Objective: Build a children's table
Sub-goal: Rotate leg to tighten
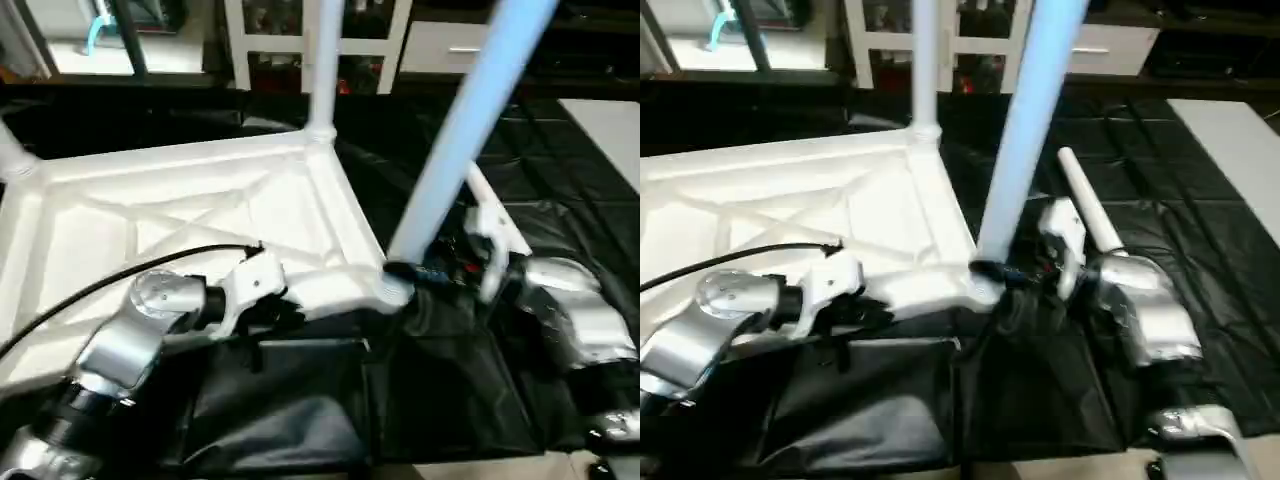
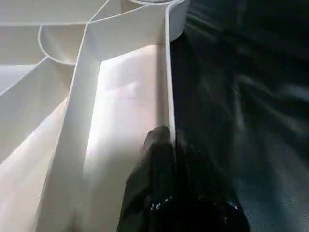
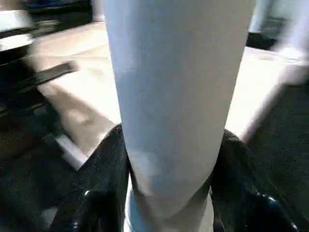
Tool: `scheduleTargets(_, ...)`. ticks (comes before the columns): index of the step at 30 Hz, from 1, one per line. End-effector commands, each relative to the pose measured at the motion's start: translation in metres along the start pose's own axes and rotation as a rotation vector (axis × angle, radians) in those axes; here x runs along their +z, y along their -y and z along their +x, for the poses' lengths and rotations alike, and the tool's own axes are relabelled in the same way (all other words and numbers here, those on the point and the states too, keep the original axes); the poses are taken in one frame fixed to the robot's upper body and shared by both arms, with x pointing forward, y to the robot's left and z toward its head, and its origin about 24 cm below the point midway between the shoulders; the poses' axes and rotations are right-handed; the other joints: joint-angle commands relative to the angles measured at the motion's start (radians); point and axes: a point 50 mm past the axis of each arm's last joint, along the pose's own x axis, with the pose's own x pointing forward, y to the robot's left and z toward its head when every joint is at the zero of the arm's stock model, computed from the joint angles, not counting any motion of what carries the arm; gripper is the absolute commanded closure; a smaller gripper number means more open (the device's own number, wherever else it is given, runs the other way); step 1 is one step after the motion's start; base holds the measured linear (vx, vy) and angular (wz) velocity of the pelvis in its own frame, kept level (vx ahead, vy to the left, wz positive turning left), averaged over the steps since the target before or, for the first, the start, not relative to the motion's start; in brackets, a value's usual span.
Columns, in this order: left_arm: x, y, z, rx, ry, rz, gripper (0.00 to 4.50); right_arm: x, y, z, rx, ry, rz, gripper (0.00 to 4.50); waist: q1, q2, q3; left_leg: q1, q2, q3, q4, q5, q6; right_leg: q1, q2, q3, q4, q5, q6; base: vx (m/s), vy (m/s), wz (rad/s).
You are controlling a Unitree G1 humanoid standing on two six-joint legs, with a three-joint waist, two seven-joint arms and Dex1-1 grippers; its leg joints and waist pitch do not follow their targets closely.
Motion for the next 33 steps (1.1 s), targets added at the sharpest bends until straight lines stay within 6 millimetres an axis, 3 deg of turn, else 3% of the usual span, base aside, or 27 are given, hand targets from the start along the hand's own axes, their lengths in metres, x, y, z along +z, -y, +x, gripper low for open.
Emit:
scheduleTargets(1, -0.011, 0.002, 0.015, 0.070, -0.082, -0.115, 4.50, -0.046, 0.005, 0.001, -0.230, -0.190, 0.120, 2.57, -0.001, 0.000, -0.041, 0.018, 0.085, -0.046, -0.086, -0.264, 0.019, 0.017, -0.075, 0.050, -0.092, -0.372, -0.237, 0.000, 0.000, 0.00)
scheduleTargets(2, -0.006, 0.000, 0.020, 0.107, -0.081, -0.150, 4.50, -0.049, 0.006, 0.007, -0.286, -0.193, 0.131, 2.57, -0.003, -0.001, -0.043, 0.021, 0.081, -0.051, -0.086, -0.300, -0.004, 0.017, -0.074, 0.048, -0.096, -0.437, -0.215, 0.000, 0.000, 0.00)
scheduleTargets(3, -0.006, 0.000, 0.021, 0.113, -0.081, -0.156, 4.50, -0.049, 0.006, 0.008, -0.296, -0.194, 0.133, 2.57, -0.008, -0.003, -0.045, 0.021, 0.083, -0.050, -0.086, -0.306, -0.013, 0.015, -0.075, 0.049, -0.096, -0.442, -0.212, 0.000, 0.000, 0.00)
scheduleTargets(6, 0.016, -0.015, 0.040, 0.354, -0.021, -0.352, 4.50, -0.059, 0.009, 0.031, -0.557, -0.214, 0.184, 2.58, -0.016, -0.004, -0.049, 0.019, 0.078, -0.054, -0.086, -0.320, -0.028, 0.012, -0.072, 0.046, -0.100, -0.425, -0.205, 0.000, 0.000, 0.00)
scheduleTargets(10, 0.034, -0.020, 0.051, 0.395, 0.053, -0.463, 4.50, -0.060, 0.002, 0.051, -0.632, -0.200, 0.229, 2.59, -0.018, -0.008, -0.052, 0.017, 0.075, -0.047, -0.084, -0.310, 0.000, 0.010, -0.068, 0.046, -0.102, -0.359, -0.204, 0.000, 0.000, 0.00)
scheduleTargets(11, 0.038, -0.020, 0.052, 0.389, 0.063, -0.461, 4.50, -0.058, -0.001, 0.058, -0.632, -0.188, 0.234, 2.59, -0.016, -0.012, -0.054, 0.013, 0.075, -0.048, -0.085, -0.296, 0.013, 0.015, -0.068, 0.044, -0.102, -0.339, -0.199, 0.000, 0.000, 0.00)
scheduleTargets(13, 0.040, -0.021, 0.053, 0.389, 0.064, -0.459, 4.50, -0.057, -0.003, 0.062, -0.637, -0.181, 0.236, 2.59, -0.014, -0.008, -0.053, 0.012, 0.077, -0.046, -0.086, -0.287, 0.028, 0.011, -0.069, 0.045, -0.101, -0.318, -0.200, 0.000, 0.000, 0.00)
scheduleTargets(17, 0.041, -0.018, 0.050, 0.343, 0.063, -0.395, 4.50, -0.048, -0.005, 0.072, -0.593, -0.134, 0.210, 2.59, -0.018, -0.008, -0.054, 0.008, 0.079, -0.048, -0.089, -0.286, 0.040, 0.015, -0.069, 0.043, -0.096, -0.292, -0.206, 0.000, 0.000, 0.00)
scheduleTargets(20, 0.034, -0.010, 0.044, 0.240, 0.062, -0.242, 4.50, -0.035, -0.006, 0.074, -0.450, -0.067, 0.188, 2.59, -0.017, -0.009, -0.054, -0.001, 0.079, -0.050, -0.090, -0.263, 0.064, 0.021, -0.073, 0.044, -0.096, -0.279, -0.206, 0.000, 0.000, 0.00)
scheduleTargets(21, 0.027, -0.002, 0.037, 0.133, 0.056, -0.124, 4.50, -0.022, -0.006, 0.071, -0.320, 0.017, 0.188, 2.59, -0.015, -0.007, -0.054, -0.003, 0.081, -0.051, -0.090, -0.266, 0.071, 0.023, -0.075, 0.045, -0.095, -0.281, -0.205, 0.000, 0.000, 0.00)
scheduleTargets(22, 0.026, 0.000, 0.036, 0.118, 0.055, -0.110, 4.50, -0.020, -0.007, 0.071, -0.303, 0.028, 0.187, 2.24, -0.015, -0.007, -0.052, -0.007, 0.084, -0.055, -0.092, -0.274, 0.078, 0.026, -0.077, 0.045, -0.095, -0.287, -0.201, 0.000, 0.000, 0.00)
scheduleTargets(24, 0.014, 0.002, 0.027, 0.064, 0.023, -0.032, 4.50, -0.010, -0.004, 0.059, -0.207, 0.055, 0.145, 2.03, -0.015, -0.001, -0.049, 0.003, 0.088, -0.052, -0.094, -0.271, 0.067, 0.016, -0.074, 0.044, -0.098, -0.298, -0.209, 0.000, 0.000, 0.00)
scheduleTargets(25, 0.014, 0.002, 0.027, 0.064, 0.023, -0.032, 4.50, -0.010, -0.004, 0.059, -0.207, 0.055, 0.145, 1.89, -0.015, 0.001, -0.058, 0.005, 0.089, -0.049, -0.088, -0.218, 0.072, 0.022, -0.072, 0.046, -0.086, -0.212, -0.231, 0.000, 0.000, 0.00)
scheduleTargets(26, 0.003, 0.004, 0.017, 0.007, -0.002, 0.030, 4.50, -0.003, -0.001, 0.047, -0.117, 0.072, 0.122, 1.86, -0.010, 0.003, -0.056, 0.005, 0.088, -0.047, -0.087, -0.176, 0.094, 0.023, -0.068, 0.043, -0.081, -0.143, -0.251, 0.000, 0.000, 0.00)
scheduleTargets(29, -0.007, 0.004, 0.003, -0.044, -0.014, 0.049, 4.50, 0.005, 0.000, 0.028, 0.023, 0.067, 0.079, 1.55, -0.006, 0.003, -0.058, 0.005, 0.090, -0.043, -0.082, -0.107, 0.130, 0.029, -0.068, 0.042, -0.067, -0.042, -0.285, 0.000, 0.000, 0.00)
scheduleTargets(31, -0.011, 0.003, -0.003, -0.052, -0.028, 0.047, 4.50, 0.008, -0.001, 0.017, 0.100, 0.049, 0.049, 1.48, 0.003, 0.006, -0.063, 0.008, 0.092, -0.039, -0.075, -0.013, 0.174, 0.030, -0.066, 0.040, -0.050, 0.081, -0.310, 0.000, 0.000, 0.00)
scheduleTargets(33, -0.014, 0.003, -0.009, -0.068, -0.038, 0.047, 4.50, 0.013, 0.001, 0.005, 0.155, 0.049, 0.039, 1.41, 0.008, 0.004, -0.063, 0.008, 0.091, -0.036, -0.071, 0.026, 0.198, 0.030, -0.067, 0.040, -0.044, 0.127, -0.322, 0.000, 0.000, 0.00)
